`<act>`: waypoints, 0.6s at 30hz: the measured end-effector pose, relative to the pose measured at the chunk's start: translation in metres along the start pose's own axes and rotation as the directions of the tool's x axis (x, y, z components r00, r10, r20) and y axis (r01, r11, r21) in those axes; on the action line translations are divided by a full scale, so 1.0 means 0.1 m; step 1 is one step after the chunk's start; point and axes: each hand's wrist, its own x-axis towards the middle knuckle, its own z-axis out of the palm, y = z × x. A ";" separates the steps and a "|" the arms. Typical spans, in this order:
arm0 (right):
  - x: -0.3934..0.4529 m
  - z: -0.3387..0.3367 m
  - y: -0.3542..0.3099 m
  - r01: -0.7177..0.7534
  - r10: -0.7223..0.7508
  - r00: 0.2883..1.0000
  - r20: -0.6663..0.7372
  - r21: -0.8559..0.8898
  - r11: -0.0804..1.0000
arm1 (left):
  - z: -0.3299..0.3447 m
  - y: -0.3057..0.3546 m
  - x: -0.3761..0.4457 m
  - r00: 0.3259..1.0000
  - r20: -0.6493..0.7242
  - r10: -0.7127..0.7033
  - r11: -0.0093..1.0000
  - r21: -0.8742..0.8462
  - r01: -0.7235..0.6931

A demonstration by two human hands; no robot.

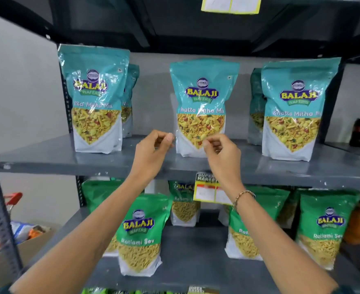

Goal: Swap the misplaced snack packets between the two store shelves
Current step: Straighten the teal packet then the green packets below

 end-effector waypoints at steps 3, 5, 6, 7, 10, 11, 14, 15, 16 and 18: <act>-0.49 0.12 -0.13 0.013 -0.015 0.999 0.029 0.091 0.996 | -0.15 -0.04 -0.43 0.999 0.034 -0.019 0.996 -0.086 0.022; -0.88 0.19 -0.13 0.027 -0.035 0.998 0.050 0.143 0.989 | -0.24 -0.19 -0.73 0.997 0.052 -0.055 0.995 -0.081 0.059; -1.07 0.22 -0.10 0.035 -0.046 0.997 0.066 0.157 0.987 | -0.28 -0.30 -0.88 0.994 0.063 -0.087 0.994 -0.065 0.092; -1.26 0.25 -0.04 0.039 -0.054 0.994 0.093 0.157 0.987 | -0.32 -0.44 -1.02 0.989 0.077 -0.130 0.990 -0.041 0.133; -1.76 0.37 0.28 -0.049 0.026 0.970 0.242 0.091 0.995 | -0.45 -0.89 -1.38 0.954 0.091 -0.287 0.953 0.126 0.275; -1.89 0.41 0.43 -0.115 0.094 0.949 0.300 0.053 0.992 | -0.49 -1.05 -1.48 0.934 0.084 -0.347 0.924 0.203 0.325; -2.19 0.54 0.87 -0.325 0.343 0.825 0.450 -0.119 0.938 | -0.57 -1.46 -1.69 0.857 0.064 -0.512 0.822 0.328 0.466; -2.26 0.59 1.00 -0.386 0.422 0.770 0.479 -0.177 0.905 | -0.57 -1.58 -1.74 0.820 0.046 -0.571 0.782 0.334 0.526; -2.32 0.64 1.11 -0.432 0.482 0.722 0.496 -0.221 0.875 | -0.58 -1.68 -1.78 0.772 0.027 -0.636 0.737 0.319 0.596; -2.40 0.75 1.27 -0.475 0.537 0.665 0.519 -0.261 0.841 | -0.57 -1.87 -1.83 0.695 0.055 -0.716 0.674 0.314 0.669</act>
